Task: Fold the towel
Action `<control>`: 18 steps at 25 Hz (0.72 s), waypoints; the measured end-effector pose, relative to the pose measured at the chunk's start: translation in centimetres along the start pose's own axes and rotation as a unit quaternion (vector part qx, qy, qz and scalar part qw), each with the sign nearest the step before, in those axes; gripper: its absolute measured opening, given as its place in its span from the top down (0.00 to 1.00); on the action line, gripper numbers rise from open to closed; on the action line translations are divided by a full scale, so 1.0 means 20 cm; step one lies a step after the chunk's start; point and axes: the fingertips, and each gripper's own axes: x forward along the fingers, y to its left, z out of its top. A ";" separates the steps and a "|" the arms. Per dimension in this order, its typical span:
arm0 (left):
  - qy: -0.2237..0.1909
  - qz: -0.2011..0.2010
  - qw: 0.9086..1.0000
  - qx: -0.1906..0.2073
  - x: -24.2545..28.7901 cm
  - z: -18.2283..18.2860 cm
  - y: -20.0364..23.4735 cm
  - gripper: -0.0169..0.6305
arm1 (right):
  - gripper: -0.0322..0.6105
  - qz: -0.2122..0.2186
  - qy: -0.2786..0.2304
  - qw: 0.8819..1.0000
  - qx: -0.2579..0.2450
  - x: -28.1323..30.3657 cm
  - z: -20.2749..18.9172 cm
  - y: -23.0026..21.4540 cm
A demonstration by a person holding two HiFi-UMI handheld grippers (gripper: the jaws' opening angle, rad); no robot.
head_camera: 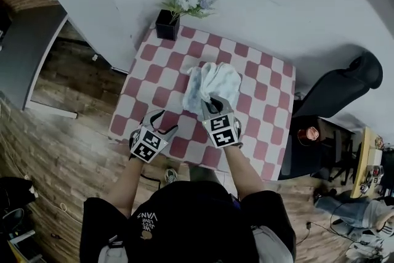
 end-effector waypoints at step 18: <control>-0.002 0.015 1.000 -0.025 -0.15 -0.11 0.00 0.55 | 0.62 0.143 0.103 0.983 -0.047 0.23 -0.22 0.38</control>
